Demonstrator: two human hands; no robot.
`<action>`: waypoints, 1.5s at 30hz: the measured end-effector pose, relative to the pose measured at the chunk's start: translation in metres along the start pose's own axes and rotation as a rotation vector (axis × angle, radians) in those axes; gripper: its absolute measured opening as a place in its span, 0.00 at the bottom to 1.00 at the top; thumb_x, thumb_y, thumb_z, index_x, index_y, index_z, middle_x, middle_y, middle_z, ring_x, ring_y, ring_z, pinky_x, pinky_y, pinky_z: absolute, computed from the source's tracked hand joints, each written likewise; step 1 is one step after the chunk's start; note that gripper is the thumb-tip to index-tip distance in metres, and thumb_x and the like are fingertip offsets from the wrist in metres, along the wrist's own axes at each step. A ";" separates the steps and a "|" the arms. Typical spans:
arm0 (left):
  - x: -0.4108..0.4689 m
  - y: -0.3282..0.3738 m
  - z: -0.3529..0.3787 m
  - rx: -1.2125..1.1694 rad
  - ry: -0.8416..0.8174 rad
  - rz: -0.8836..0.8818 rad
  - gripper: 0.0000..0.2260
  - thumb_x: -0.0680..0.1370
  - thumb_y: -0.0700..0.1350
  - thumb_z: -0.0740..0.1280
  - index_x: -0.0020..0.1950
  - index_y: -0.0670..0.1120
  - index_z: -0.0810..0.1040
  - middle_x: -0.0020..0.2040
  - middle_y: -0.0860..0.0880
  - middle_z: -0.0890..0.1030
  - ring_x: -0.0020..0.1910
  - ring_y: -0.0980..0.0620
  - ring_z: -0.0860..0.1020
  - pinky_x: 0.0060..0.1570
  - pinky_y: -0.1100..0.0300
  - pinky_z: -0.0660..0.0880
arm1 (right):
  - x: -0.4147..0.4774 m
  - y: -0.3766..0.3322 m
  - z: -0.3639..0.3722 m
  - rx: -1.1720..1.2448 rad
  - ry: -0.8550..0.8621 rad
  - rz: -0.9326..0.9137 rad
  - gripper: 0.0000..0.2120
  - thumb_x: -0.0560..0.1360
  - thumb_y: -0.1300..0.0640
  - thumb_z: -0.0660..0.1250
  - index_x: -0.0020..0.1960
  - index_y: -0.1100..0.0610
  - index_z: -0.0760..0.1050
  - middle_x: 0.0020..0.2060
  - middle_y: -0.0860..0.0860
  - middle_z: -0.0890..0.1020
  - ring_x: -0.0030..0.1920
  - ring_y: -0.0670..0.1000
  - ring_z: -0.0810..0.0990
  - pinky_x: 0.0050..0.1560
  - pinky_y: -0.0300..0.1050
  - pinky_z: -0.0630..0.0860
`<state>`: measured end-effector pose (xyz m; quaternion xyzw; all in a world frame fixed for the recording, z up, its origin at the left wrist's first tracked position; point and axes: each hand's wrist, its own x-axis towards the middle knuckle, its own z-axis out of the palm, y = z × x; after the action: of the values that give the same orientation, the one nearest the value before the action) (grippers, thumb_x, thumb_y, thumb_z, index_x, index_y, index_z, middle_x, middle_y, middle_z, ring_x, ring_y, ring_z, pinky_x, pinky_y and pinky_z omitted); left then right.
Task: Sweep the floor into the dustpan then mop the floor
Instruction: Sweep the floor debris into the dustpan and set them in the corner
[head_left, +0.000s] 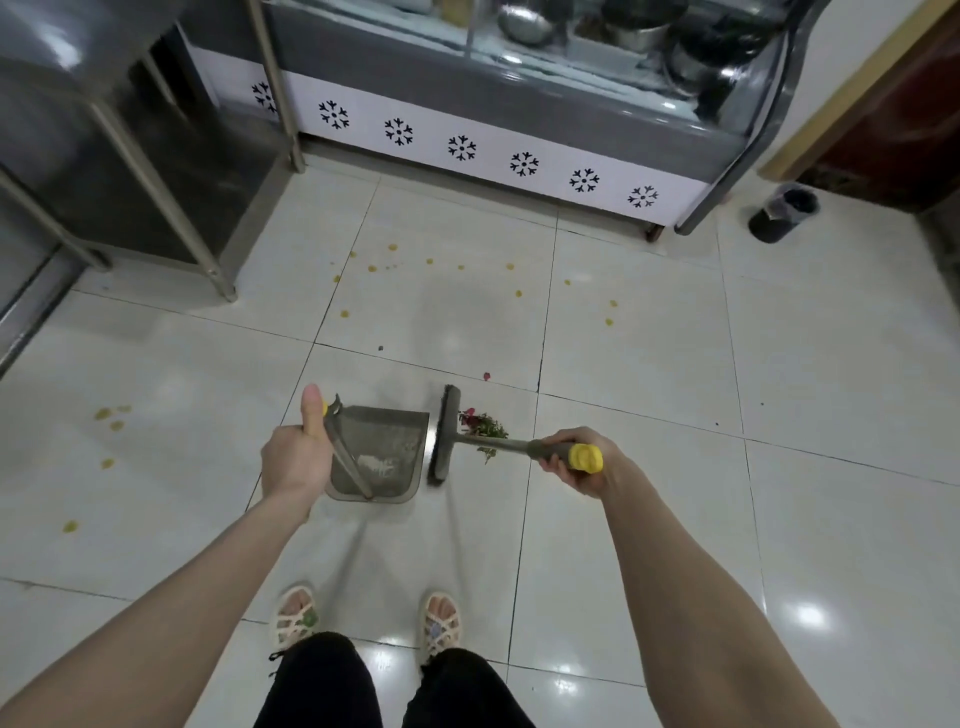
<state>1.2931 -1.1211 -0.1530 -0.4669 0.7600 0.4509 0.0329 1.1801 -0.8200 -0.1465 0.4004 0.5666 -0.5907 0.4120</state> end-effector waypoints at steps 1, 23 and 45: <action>-0.002 0.002 0.002 -0.006 -0.001 0.000 0.42 0.69 0.76 0.43 0.33 0.38 0.74 0.33 0.40 0.77 0.33 0.40 0.76 0.42 0.45 0.77 | -0.002 -0.004 -0.004 0.009 -0.022 0.003 0.09 0.74 0.66 0.65 0.53 0.66 0.71 0.36 0.60 0.76 0.17 0.49 0.75 0.18 0.34 0.73; 0.046 0.043 0.036 0.151 -0.190 0.137 0.35 0.72 0.74 0.45 0.30 0.43 0.67 0.26 0.47 0.69 0.25 0.48 0.68 0.27 0.59 0.68 | 0.095 -0.081 0.034 -0.565 0.346 -0.294 0.08 0.66 0.67 0.75 0.44 0.68 0.80 0.38 0.60 0.82 0.37 0.59 0.83 0.48 0.55 0.82; 0.030 0.047 0.028 0.243 -0.167 0.199 0.34 0.75 0.70 0.47 0.30 0.42 0.70 0.25 0.45 0.73 0.25 0.45 0.72 0.29 0.56 0.73 | 0.067 -0.051 -0.019 -0.549 0.294 -0.208 0.10 0.65 0.72 0.70 0.28 0.65 0.73 0.24 0.56 0.74 0.25 0.55 0.72 0.30 0.44 0.74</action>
<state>1.2315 -1.1135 -0.1532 -0.3430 0.8459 0.3941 0.1073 1.1096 -0.8024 -0.1931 0.2956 0.7959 -0.3908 0.3557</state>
